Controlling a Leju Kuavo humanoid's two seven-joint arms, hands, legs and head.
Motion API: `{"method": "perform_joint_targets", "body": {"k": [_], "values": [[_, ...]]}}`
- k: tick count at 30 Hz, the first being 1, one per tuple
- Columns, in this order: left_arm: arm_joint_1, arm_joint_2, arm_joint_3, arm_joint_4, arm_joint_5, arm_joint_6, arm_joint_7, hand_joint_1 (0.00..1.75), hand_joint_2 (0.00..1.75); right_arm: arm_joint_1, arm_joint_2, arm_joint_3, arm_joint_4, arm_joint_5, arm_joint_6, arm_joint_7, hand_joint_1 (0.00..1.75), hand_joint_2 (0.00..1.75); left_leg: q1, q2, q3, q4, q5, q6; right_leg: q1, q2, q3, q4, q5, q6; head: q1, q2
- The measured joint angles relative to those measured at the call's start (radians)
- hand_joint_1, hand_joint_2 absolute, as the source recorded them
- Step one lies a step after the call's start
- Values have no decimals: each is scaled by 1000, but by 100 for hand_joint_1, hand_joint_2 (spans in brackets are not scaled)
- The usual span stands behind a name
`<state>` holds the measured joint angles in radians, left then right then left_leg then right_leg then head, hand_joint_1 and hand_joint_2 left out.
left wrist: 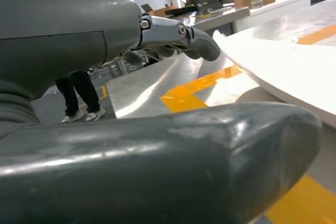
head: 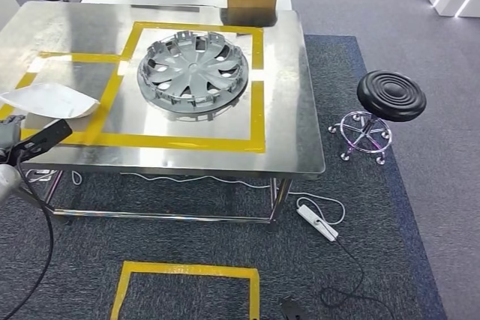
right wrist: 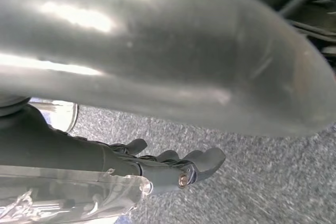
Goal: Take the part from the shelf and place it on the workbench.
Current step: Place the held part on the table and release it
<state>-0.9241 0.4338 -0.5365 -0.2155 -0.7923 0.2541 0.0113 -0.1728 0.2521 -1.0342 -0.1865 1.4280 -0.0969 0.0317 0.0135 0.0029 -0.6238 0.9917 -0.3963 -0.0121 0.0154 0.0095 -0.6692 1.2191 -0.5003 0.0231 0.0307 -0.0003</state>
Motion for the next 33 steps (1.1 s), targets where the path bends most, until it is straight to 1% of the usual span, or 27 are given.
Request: {"method": "perform_joint_targets", "body": {"k": [2, 3, 4, 6, 7, 8, 9, 11, 12, 13, 14, 16, 17, 18, 19, 21, 22, 23, 24, 26, 27, 28, 29, 30, 31, 32, 33], "values": [[0, 1, 1, 0, -1, 0, 0, 0, 0, -4, -1, 0, 0, 0, 0, 0, 0, 0, -4, 0, -10, 0, 13, -3, 11, -2, 97, -138, 18, -24, -1, 0], [0, 2, 1, 0, -2, 0, 0, 0, 0, -5, -2, 1, 0, 1, 0, 0, 0, 0, -4, 1, -13, -2, 21, -7, 15, -2, 125, -183, 19, -31, -1, 0], [0, 3, 1, 0, -2, 0, 0, 0, 0, -6, -2, 1, -1, 1, -1, 0, 0, 0, -2, 1, -15, -5, 29, -13, 19, -3, 137, -207, 17, -34, 0, 0], [1, 4, 1, 0, -3, 0, 0, 0, 0, -5, -2, 1, 0, 1, -1, 0, 0, 0, 3, 1, -18, -13, 43, -23, 19, -2, 135, -222, 37, -36, 3, 0], [1, 5, 2, 0, -3, -1, 0, 0, 0, -6, -2, 1, 0, 1, -1, 1, 0, 0, 3, 0, -23, -11, 35, -28, 16, -3, 132, -232, 50, -39, 3, 0], [1, 7, 2, 0, -3, -1, 0, 0, 0, -7, -2, 1, 0, 2, -1, 1, 0, 0, 3, -1, -33, 7, 10, -33, 12, -3, 126, -241, 64, -43, 2, 0], [1, 8, 3, 0, -2, -1, 0, 0, 0, -9, -2, 1, 0, 2, 0, 1, 0, 0, 3, -2, -48, 47, -32, -37, 8, -4, 118, -248, 78, -45, 1, 0], [5, 10, 5, 0, -2, -1, 0, 0, 0, -10, -3, 1, 0, 2, 0, 1, 0, 0, 4, -3, -83, 169, -122, -46, 6, -5, 92, -249, 100, -48, -1, 0], [9, 10, 6, 0, -1, -2, 0, 0, 0, -9, -3, 2, 0, 3, 1, 1, 0, 0, 5, -3, -93, 223, -142, -51, 5, -5, 79, -248, 110, -47, -1, 0], [13, 10, 6, 0, 0, -2, 0, 0, 0, -9, -3, 2, 0, 3, 1, 1, 0, 0, 8, -3, -91, 252, -137, -57, 3, -5, 63, -245, 120, -44, -2, 0], [17, 10, 7, 1, 1, -1, 0, 0, 0, -9, -3, 2, 0, 4, 1, 1, 0, 0, 11, -3, -76, 254, -114, -63, 0, -5, 47, -241, 129, -40, -2, 0], [19, 10, 11, 1, 4, -1, 0, 0, 0, -10, -3, 2, -1, 4, 1, 1, 0, 0, 23, -3, -3, 177, -67, -81, -5, -4, 10, -224, 145, -27, -2, 0], [18, 9, 14, 1, 4, 0, 0, 0, 0, -12, -4, 3, -1, 5, 1, 0, 0, 0, 27, -6, 41, 116, -67, -86, -6, -4, -7, -212, 150, -20, -4, 0], [18, 8, 17, 0, 5, 1, 0, 0, 0, -13, -4, 4, -2, 5, 1, 0, 0, 0, 28, -7, 72, 65, -78, -83, -5, -3, -22, -203, 158, -13, -6, 0], [21, 7, 19, 1, 5, 1, 0, 0, 0, -13, -5, 6, -3, 5, 0, 0, 0, 0, 27, -8, 88, 32, -91, -74, -3, -1, -34, -197, 167, -7, -7, 0], [33, 4, 21, 1, 5, 1, 0, 0, 0, -6, -6, 7, -3, 6, 0, 0, 0, 0, 22, -6, 80, 17, -91, -46, -6, 0, -48, -198, 187, 1, -8, 0], [40, 4, 21, 1, 5, 1, 0, 0, 0, -1, -6, 7, -3, 7, 0, 0, 0, 0, 20, -4, 72, 18, -83, -35, -8, -1, -54, -195, 182, 5, -9, 0], [44, 3, 22, 1, 5, 0, 0, 0, 0, 4, -6, 7, -3, 7, 0, 0, 0, 0, 20, -2, 64, 18, -75, -25, -9, -2, -63, -177, 158, 10, -8, 0], [46, 3, 22, 2, 5, 0, 0, 0, 0, 7, -6, 7, -3, 7, 0, 0, 0, 0, 20, -1, 56, 18, -66, -16, -10, -2, -76, -135, 116, 15, -7, 0], [49, 4, 23, 2, 6, 0, 0, 0, 0, 7, -6, 8, -3, 7, 1, 0, 0, 0, 17, -1, 37, 18, -48, -7, -10, -3, -106, 1, 16, 22, -4, 0], [54, 4, 24, 2, 8, 0, 1, 0, 0, 5, -6, 8, -3, 7, 1, 0, 0, 0, 14, 0, 27, 19, -39, -5, -10, -3, -114, 64, -14, 21, -3, 0], [62, 4, 25, 2, 11, 0, 2, 0, 0, 5, -6, 8, -3, 7, 1, 1, 0, 0, 11, 0, 18, 19, -31, -3, -8, -3, -111, 100, -22, 17, -3, 0], [72, 4, 25, 2, 13, 1, 2, 0, 0, 5, -6, 8, -3, 8, 1, 1, 0, 0, 6, 0, 9, 19, -23, -2, -6, -3, -91, 102, -12, 10, -3, 0], [83, 4, 27, 2, 17, 2, 3, 0, 0, 5, -6, 8, -3, 8, 1, 1, 0, 0, 2, 0, 0, 19, -15, -1, -1, -2, -52, 68, 9, -1, -3, 0], [93, 4, 28, 2, 21, 2, 4, 0, 0, 3, -6, 8, -3, 8, 1, 1, 0, 0, -2, 0, -7, 19, -8, 0, 7, -1, 0, 6, 25, -17, -3, 0], [103, 4, 30, 2, 24, 3, 4, 0, 0, 2, -7, 8, -4, 8, 0, 1, 0, 0, -5, 0, -13, 19, 0, -1, 14, -1, 56, -66, 29, -35, -4, 0], [111, 4, 32, 2, 29, 5, 5, 0, 0, 0, -8, 8, -4, 8, 0, 1, 0, 0, -5, 0, -18, 18, 8, -3, 20, -1, 101, -130, 25, -48, -4, 0]]}}
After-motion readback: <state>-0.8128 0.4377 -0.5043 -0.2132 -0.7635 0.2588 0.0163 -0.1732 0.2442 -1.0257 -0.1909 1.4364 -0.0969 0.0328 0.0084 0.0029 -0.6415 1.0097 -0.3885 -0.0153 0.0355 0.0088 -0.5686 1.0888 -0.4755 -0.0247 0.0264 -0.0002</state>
